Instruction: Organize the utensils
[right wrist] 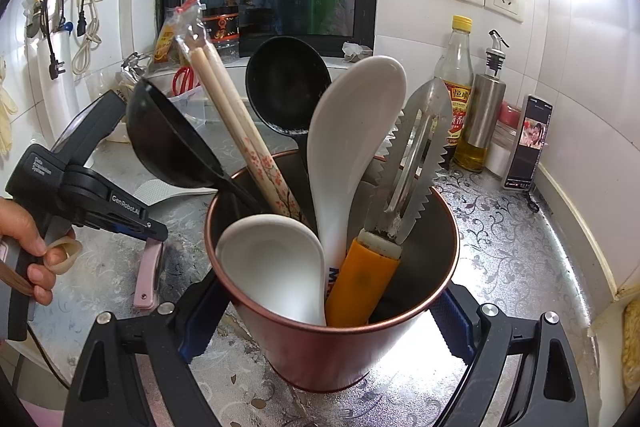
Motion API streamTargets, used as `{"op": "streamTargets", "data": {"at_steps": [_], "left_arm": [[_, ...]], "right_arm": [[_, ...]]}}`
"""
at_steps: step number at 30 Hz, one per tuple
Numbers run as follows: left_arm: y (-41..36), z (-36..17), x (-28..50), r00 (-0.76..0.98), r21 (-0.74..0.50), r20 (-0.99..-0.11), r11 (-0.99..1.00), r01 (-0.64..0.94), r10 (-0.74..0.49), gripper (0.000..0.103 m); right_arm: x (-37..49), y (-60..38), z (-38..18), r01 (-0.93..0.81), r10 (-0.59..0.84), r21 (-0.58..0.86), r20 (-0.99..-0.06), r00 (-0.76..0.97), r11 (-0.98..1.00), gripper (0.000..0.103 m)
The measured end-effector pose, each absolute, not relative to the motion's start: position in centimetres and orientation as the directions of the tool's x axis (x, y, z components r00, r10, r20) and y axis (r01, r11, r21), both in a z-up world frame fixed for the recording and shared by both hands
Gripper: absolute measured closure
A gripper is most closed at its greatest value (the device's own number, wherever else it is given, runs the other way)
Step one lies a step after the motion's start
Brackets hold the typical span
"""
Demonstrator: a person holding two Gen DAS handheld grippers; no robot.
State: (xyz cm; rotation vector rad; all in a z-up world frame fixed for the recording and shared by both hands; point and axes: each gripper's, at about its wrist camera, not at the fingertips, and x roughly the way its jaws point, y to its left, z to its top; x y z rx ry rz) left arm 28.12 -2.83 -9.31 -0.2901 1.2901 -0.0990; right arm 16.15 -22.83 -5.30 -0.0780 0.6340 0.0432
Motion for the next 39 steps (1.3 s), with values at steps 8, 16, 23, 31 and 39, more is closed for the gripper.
{"op": "streamTargets", "data": {"at_steps": [8, 16, 23, 31, 39], "left_arm": [[-2.4, -7.4, 28.2, 0.318, -0.297, -0.911, 0.952, -0.069, -0.261, 0.097], [-0.9, -9.5, 28.1, 0.236, -0.293, -0.937, 0.947, -0.133, -0.257, 0.067], [-2.7, -9.5, 28.6, 0.21, -0.23, -0.955, 0.97, -0.081, -0.209, 0.067], [-7.4, -9.0, 28.7, 0.216, -0.103, -0.969, 0.992, 0.076, -0.118, 0.067], [-10.0, -8.5, 28.9, 0.246, -0.068, -0.964, 0.985, 0.157, -0.106, 0.08]], "right_arm": [[16.2, -22.8, -5.3, -0.065, 0.016, -0.061, -0.593, 0.805, 0.996, 0.01], [16.2, -22.8, -5.3, -0.065, 0.016, -0.061, -0.593, 0.805, 0.996, 0.01], [16.3, -22.7, -5.3, -0.065, 0.017, -0.06, -0.594, 0.805, 0.996, 0.01], [16.3, -22.8, -5.3, -0.065, 0.017, -0.059, -0.594, 0.805, 0.996, 0.01], [16.3, -22.8, -5.3, -0.065, 0.017, -0.059, -0.593, 0.805, 0.996, 0.01]]}}
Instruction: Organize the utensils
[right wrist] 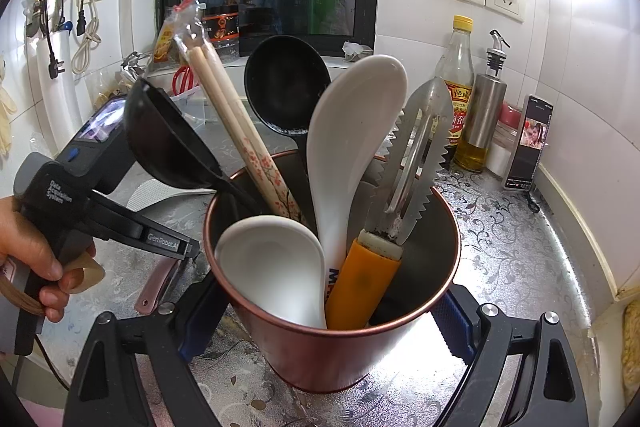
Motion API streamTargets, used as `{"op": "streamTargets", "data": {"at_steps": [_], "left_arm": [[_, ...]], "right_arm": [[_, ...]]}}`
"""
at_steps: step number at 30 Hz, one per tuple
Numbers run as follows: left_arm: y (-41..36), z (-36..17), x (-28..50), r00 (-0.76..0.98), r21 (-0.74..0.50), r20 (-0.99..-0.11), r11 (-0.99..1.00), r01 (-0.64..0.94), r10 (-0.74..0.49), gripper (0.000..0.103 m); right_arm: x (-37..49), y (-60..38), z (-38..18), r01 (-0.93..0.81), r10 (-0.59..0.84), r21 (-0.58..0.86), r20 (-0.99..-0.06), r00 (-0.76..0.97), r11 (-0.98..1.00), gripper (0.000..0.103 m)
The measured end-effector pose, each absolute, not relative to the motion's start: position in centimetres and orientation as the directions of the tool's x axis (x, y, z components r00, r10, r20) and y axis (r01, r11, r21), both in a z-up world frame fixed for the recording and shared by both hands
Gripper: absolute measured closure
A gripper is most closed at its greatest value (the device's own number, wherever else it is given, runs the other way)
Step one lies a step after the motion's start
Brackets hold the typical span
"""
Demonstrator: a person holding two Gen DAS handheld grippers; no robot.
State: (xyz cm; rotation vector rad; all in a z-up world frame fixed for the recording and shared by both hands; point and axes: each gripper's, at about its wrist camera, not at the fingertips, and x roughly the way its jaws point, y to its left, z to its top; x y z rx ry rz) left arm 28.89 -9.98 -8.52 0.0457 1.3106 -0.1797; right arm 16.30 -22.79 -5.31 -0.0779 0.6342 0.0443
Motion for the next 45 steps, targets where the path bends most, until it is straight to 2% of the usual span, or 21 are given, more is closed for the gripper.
{"op": "streamTargets", "data": {"at_steps": [8, 13, 33, 45], "left_arm": [[-8.0, -7.5, 27.2, 0.285, -0.173, -0.936, 0.974, 0.144, -0.208, 0.08], [-6.5, -4.2, 25.8, 0.376, -0.211, -0.891, 0.966, 0.151, -0.253, 0.08], [-4.6, 1.4, 23.7, 0.505, -0.231, -0.811, 0.954, 0.189, -0.296, 0.081], [-3.9, 9.0, 22.0, 0.611, -0.309, -0.678, 0.912, 0.269, -0.409, 0.081]], "right_arm": [[16.3, -22.8, -5.3, -0.066, 0.018, -0.059, -0.593, 0.805, 0.996, 0.01], [16.2, -22.8, -5.3, -0.065, 0.018, -0.058, -0.593, 0.805, 0.996, 0.01], [16.3, -22.7, -5.3, -0.065, 0.019, -0.057, -0.594, 0.804, 0.996, 0.01], [16.1, -22.6, -5.4, -0.06, 0.014, -0.058, -0.593, 0.805, 0.996, 0.012]]}}
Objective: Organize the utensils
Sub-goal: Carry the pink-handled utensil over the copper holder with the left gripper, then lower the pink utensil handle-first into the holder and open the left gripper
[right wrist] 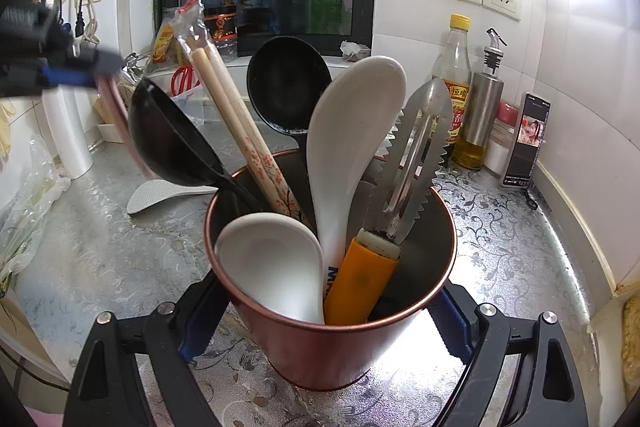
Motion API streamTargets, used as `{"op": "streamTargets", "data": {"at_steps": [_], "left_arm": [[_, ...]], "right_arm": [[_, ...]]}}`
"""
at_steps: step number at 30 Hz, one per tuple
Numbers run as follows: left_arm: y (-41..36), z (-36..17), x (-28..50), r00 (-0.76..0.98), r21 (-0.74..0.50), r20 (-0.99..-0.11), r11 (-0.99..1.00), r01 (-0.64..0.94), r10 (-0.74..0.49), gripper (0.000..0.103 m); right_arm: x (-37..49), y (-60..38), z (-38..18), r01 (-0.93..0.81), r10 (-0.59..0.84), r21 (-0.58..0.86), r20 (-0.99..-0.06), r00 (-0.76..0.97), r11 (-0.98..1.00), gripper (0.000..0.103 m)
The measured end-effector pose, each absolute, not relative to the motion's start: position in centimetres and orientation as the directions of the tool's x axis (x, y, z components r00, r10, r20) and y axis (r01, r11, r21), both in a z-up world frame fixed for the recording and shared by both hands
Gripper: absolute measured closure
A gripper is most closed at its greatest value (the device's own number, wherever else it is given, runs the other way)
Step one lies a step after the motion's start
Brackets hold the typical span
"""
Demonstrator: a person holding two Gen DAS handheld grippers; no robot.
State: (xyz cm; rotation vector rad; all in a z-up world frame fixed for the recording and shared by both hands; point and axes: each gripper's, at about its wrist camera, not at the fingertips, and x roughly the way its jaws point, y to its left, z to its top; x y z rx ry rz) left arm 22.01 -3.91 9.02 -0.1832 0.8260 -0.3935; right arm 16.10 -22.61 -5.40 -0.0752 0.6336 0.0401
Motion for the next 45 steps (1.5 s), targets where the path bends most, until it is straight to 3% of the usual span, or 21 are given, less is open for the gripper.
{"op": "streamTargets", "data": {"at_steps": [18, 27, 35, 45], "left_arm": [[-8.3, 17.7, 19.3, 0.614, -0.318, -0.488, 0.781, 0.537, -0.621, 0.08], [-12.4, 16.0, 19.5, 0.527, -0.309, -0.534, 0.733, 0.606, -0.661, 0.08], [-15.4, 12.1, 20.1, 0.474, -0.27, -0.639, 0.753, 0.6, -0.606, 0.08], [-16.4, 9.8, 20.7, 0.432, -0.281, -0.691, 0.766, 0.579, -0.58, 0.08]], "right_arm": [[16.0, -22.5, -5.4, -0.065, 0.017, -0.059, -0.594, 0.804, 0.996, 0.012], [16.0, -22.3, -5.3, -0.069, 0.019, -0.061, -0.594, 0.804, 0.996, 0.012], [16.2, -22.4, -5.3, -0.072, 0.023, -0.059, -0.594, 0.804, 0.996, 0.012], [16.3, -22.3, -5.2, -0.076, 0.026, -0.06, -0.593, 0.805, 0.995, 0.012]]}}
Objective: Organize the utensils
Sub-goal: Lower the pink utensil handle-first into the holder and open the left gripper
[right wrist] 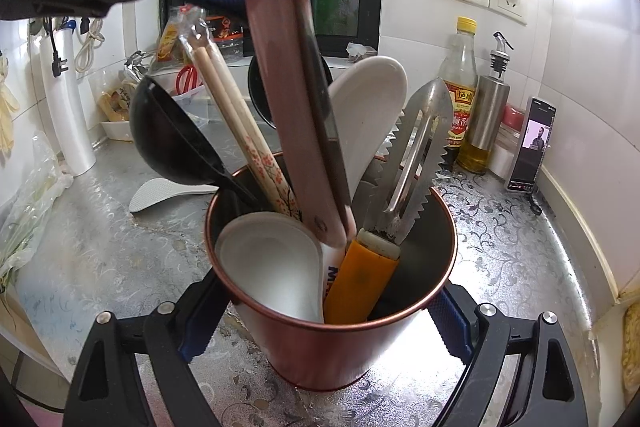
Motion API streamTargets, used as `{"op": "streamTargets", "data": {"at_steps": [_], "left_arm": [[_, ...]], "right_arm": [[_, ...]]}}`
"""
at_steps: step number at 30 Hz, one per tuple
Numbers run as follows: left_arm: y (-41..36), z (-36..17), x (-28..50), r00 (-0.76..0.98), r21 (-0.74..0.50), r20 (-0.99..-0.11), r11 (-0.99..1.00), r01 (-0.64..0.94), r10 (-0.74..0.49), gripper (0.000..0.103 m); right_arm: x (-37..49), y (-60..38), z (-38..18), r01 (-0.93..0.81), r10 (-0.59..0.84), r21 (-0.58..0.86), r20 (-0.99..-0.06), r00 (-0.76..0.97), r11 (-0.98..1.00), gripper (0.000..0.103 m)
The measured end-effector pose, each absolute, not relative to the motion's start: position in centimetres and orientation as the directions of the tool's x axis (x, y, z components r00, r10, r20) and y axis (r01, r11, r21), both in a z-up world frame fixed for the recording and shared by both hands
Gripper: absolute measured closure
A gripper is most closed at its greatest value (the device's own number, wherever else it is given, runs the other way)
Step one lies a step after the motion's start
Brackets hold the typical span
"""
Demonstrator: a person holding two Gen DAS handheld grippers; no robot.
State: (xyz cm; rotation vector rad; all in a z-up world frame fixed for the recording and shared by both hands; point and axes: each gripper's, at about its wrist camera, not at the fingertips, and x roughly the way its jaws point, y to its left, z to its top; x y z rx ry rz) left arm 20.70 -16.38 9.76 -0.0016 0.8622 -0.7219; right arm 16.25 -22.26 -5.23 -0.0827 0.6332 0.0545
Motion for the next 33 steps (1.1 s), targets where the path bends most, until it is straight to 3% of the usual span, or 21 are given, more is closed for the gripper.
{"op": "streamTargets", "data": {"at_steps": [20, 26, 33], "left_arm": [[-17.3, 8.1, 21.2, 0.378, -0.283, -0.742, 0.77, 0.572, -0.553, 0.08], [-17.4, 8.2, 21.1, 0.37, -0.288, -0.744, 0.766, 0.574, -0.557, 0.071], [-16.9, 9.3, 20.6, 0.382, -0.29, -0.724, 0.757, 0.586, -0.574, 0.071]], "right_arm": [[16.3, -22.4, -5.3, -0.083, 0.03, -0.062, -0.592, 0.805, 0.995, 0.011], [16.3, -22.4, -5.3, -0.083, 0.03, -0.062, -0.593, 0.805, 0.995, 0.011], [16.3, -22.4, -5.2, -0.083, 0.03, -0.062, -0.593, 0.805, 0.995, 0.011]]}}
